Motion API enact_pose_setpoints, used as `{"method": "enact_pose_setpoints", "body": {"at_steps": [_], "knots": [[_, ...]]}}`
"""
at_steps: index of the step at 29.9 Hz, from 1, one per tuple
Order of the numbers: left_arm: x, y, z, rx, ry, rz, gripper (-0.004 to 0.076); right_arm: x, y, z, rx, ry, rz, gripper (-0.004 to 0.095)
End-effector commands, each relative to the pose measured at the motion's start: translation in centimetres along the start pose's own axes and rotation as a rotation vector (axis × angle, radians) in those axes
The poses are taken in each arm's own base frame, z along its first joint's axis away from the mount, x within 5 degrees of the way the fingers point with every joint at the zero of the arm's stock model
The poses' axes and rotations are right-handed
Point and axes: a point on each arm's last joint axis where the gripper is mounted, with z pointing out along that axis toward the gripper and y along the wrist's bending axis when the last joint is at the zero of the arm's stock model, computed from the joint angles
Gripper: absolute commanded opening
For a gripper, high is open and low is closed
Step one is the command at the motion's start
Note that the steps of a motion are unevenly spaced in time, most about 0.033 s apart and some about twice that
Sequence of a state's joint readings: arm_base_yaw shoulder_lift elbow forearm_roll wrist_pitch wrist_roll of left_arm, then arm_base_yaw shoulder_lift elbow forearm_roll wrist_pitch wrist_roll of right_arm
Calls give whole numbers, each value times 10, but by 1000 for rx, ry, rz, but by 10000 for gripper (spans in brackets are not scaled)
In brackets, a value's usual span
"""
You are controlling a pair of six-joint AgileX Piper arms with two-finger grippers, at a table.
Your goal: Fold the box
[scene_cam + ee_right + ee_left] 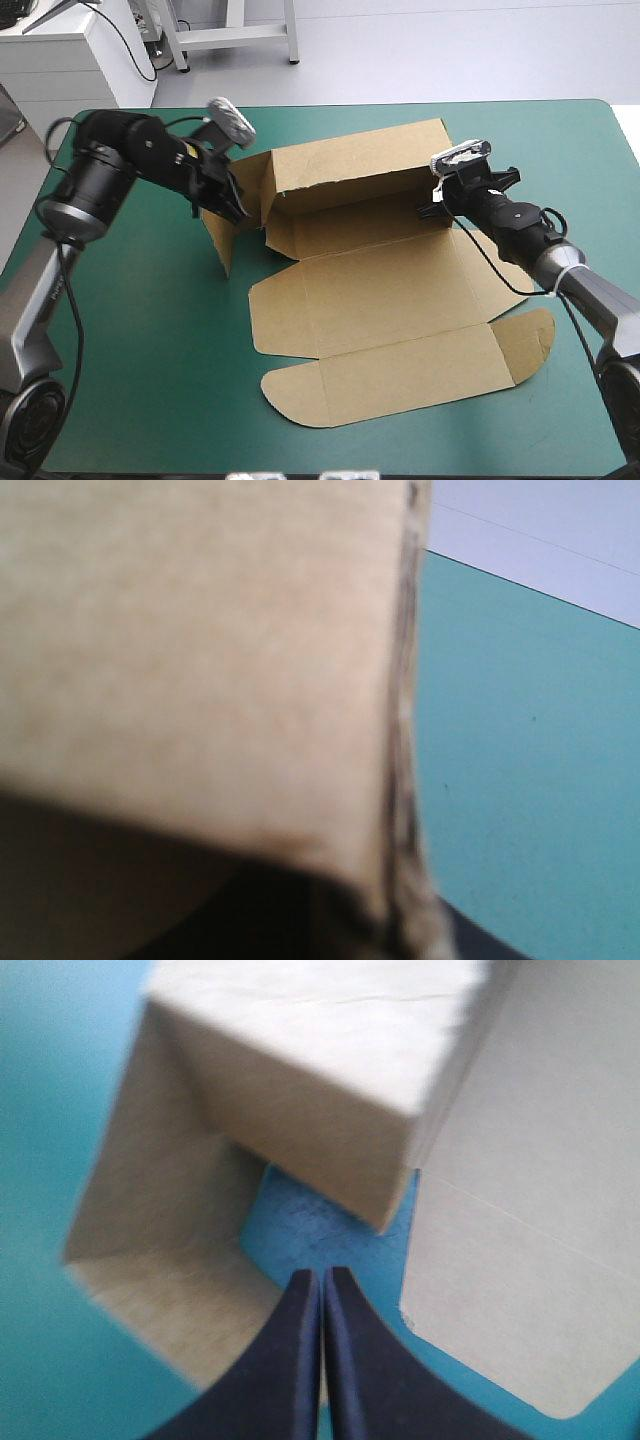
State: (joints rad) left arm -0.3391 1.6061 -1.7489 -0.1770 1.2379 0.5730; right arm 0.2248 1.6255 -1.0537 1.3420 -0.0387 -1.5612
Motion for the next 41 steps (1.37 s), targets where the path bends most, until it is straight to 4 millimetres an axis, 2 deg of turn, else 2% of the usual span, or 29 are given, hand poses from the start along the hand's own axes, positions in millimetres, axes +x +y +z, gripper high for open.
{"method": "enact_pose_setpoints", "body": {"at_steps": [1, 5, 10, 15, 19, 24, 28, 34, 38, 41], "knots": [[21, 33, -40, -9, -83, -256, -8, -19, -6, -12, 21, -66, -49, -21], [53, 74, -55, -87, -90, -473, -8, -19, -6, -12, 21, -66, -49, -21], [96, 109, -67, -176, -66, -652, -8, -19, -5, -12, 9, -66, -10, -21], [137, 127, -65, -196, -15, -786, -8, -19, -5, -12, 6, -66, 11, -21], [161, 132, -54, -179, 10, -868, -8, -15, -7, -7, -29, -49, 146, -21], [174, 128, -33, -123, 14, -883, -8, -13, -9, 5, -233, 0, 274, -14], [180, 126, -24, -111, 22, -901, -8, -25, -15, 4, -234, 67, 259, -10], [179, 125, -23, -96, 21, -906, -8, -60, -31, -13, -169, 215, 274, 0], [174, 122, -23, -37, -19, -883, -8, -93, -38, -31, -178, 213, 299, 0], [173, 122, -23, -33, -21, -884, -8, -109, -41, -44, -184, 229, 339, 0]]}}
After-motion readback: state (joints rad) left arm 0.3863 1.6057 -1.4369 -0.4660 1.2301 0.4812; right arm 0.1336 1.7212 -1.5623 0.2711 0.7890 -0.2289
